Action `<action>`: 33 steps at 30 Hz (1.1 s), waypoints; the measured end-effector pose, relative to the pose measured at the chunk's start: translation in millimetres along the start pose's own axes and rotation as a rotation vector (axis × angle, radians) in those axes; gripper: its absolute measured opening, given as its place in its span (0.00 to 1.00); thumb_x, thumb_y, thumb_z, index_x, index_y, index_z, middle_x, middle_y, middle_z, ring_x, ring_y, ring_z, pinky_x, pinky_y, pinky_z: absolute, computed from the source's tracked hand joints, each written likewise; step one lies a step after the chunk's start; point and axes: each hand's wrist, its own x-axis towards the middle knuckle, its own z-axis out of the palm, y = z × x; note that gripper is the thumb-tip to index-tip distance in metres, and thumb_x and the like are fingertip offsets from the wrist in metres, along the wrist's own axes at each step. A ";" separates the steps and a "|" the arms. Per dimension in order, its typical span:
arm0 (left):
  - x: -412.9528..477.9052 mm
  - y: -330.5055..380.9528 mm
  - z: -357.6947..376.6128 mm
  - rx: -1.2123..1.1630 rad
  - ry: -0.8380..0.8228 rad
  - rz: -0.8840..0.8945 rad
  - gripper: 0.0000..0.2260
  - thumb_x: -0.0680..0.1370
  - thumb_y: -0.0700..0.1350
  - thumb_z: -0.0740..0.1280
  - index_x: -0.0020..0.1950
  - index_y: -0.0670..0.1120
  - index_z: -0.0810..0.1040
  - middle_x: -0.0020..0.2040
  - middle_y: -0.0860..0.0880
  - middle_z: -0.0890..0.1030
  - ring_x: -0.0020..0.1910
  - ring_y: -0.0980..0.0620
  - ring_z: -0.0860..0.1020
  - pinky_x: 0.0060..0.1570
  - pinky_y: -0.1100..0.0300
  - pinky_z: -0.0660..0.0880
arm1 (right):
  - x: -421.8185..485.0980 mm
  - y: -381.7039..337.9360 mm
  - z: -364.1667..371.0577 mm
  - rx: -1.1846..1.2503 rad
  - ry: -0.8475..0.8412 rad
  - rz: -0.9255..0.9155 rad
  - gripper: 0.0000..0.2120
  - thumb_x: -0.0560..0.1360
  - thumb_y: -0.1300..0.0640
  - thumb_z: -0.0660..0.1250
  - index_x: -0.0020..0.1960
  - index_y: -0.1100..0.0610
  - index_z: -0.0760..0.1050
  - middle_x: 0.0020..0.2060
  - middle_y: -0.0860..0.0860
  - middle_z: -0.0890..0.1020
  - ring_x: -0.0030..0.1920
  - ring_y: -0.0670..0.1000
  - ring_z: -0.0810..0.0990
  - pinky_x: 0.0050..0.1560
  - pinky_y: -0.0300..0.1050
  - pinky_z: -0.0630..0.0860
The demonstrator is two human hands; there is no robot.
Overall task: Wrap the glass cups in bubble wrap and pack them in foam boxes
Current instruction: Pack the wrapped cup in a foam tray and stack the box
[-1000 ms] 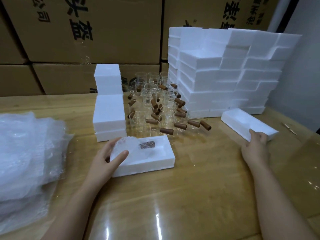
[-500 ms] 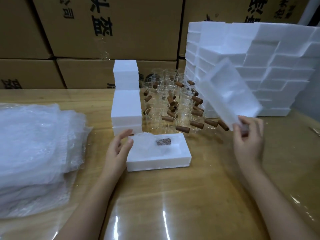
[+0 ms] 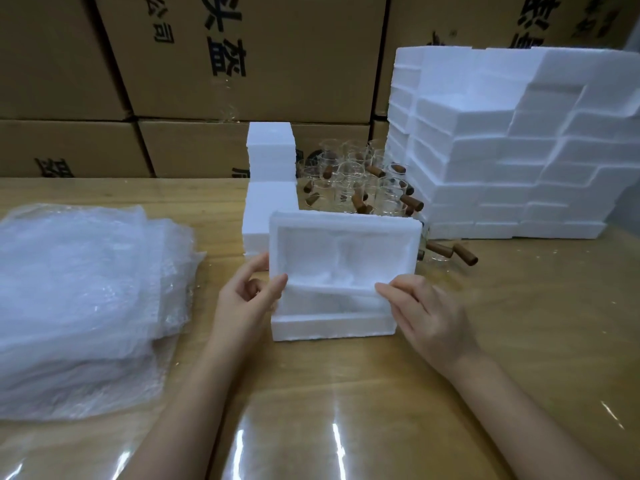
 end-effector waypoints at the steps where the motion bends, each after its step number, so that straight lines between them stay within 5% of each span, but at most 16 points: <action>1: -0.4 0.0 1.9 -0.006 -0.018 0.014 0.14 0.70 0.48 0.72 0.54 0.59 0.80 0.40 0.54 0.82 0.35 0.55 0.74 0.37 0.63 0.74 | 0.4 -1.2 0.5 0.008 -0.005 -0.007 0.22 0.65 0.76 0.71 0.56 0.61 0.80 0.51 0.53 0.73 0.34 0.56 0.79 0.31 0.48 0.77; 6: 0.8 2.2 5.6 -0.039 -0.003 0.067 0.16 0.71 0.43 0.72 0.55 0.59 0.79 0.60 0.41 0.77 0.41 0.57 0.81 0.42 0.67 0.76 | 0.2 1.0 2.0 0.095 -0.121 0.101 0.27 0.69 0.73 0.65 0.64 0.54 0.68 0.64 0.52 0.76 0.41 0.58 0.83 0.34 0.49 0.79; 12: 2.5 3.5 5.0 -0.076 -0.011 0.090 0.21 0.66 0.44 0.74 0.56 0.58 0.76 0.61 0.46 0.76 0.47 0.56 0.82 0.45 0.66 0.77 | -3.1 2.4 0.8 0.653 0.053 0.493 0.04 0.78 0.59 0.57 0.51 0.51 0.65 0.64 0.44 0.74 0.46 0.47 0.83 0.41 0.47 0.80; 15: 5.8 3.0 1.0 0.001 0.004 0.128 0.20 0.68 0.45 0.74 0.55 0.62 0.75 0.64 0.39 0.73 0.50 0.52 0.82 0.47 0.65 0.78 | 1.8 1.7 -1.6 0.874 0.217 0.715 0.10 0.78 0.50 0.60 0.57 0.41 0.67 0.58 0.43 0.79 0.48 0.50 0.83 0.48 0.38 0.78; 18: 6.1 2.7 1.3 0.133 0.034 0.190 0.20 0.69 0.45 0.73 0.57 0.60 0.75 0.65 0.43 0.69 0.53 0.55 0.80 0.52 0.66 0.76 | 5.5 2.6 -5.3 0.972 0.184 0.828 0.18 0.77 0.43 0.58 0.66 0.35 0.65 0.56 0.44 0.79 0.49 0.52 0.83 0.51 0.41 0.79; 21: 5.0 2.3 2.3 0.409 0.085 0.276 0.21 0.72 0.39 0.74 0.64 0.49 0.76 0.61 0.40 0.67 0.60 0.54 0.70 0.63 0.60 0.70 | 7.8 -0.5 -3.9 0.926 0.111 0.816 0.17 0.77 0.44 0.58 0.65 0.38 0.69 0.57 0.40 0.79 0.51 0.49 0.82 0.51 0.39 0.78; 23: 3.1 2.5 2.8 0.453 0.090 0.327 0.23 0.73 0.39 0.72 0.67 0.45 0.74 0.58 0.39 0.68 0.55 0.65 0.68 0.59 0.66 0.68 | 9.0 -3.6 -2.5 0.938 0.106 0.831 0.15 0.77 0.44 0.59 0.63 0.39 0.71 0.56 0.39 0.79 0.54 0.47 0.81 0.52 0.38 0.77; 27: -6.9 11.0 1.6 0.242 -0.014 0.266 0.30 0.70 0.45 0.69 0.71 0.56 0.67 0.59 0.50 0.67 0.57 0.69 0.69 0.58 0.75 0.66 | 6.3 -5.5 0.8 0.942 0.067 0.840 0.12 0.76 0.46 0.62 0.58 0.43 0.71 0.54 0.37 0.79 0.56 0.42 0.78 0.54 0.39 0.76; 30: -9.6 8.7 -5.3 0.377 -0.141 0.291 0.36 0.66 0.56 0.69 0.74 0.57 0.63 0.64 0.52 0.65 0.65 0.63 0.67 0.65 0.70 0.63 | 1.4 -2.2 5.1 0.955 0.060 0.854 0.11 0.76 0.53 0.68 0.56 0.47 0.70 0.52 0.36 0.79 0.53 0.38 0.78 0.51 0.30 0.74; 33: -11.2 2.6 -3.8 0.465 -0.129 0.283 0.34 0.68 0.58 0.70 0.73 0.57 0.64 0.63 0.56 0.66 0.67 0.62 0.66 0.67 0.69 0.61 | -0.8 2.5 4.4 0.942 0.036 0.889 0.19 0.74 0.55 0.67 0.60 0.38 0.70 0.54 0.41 0.78 0.54 0.40 0.79 0.54 0.31 0.73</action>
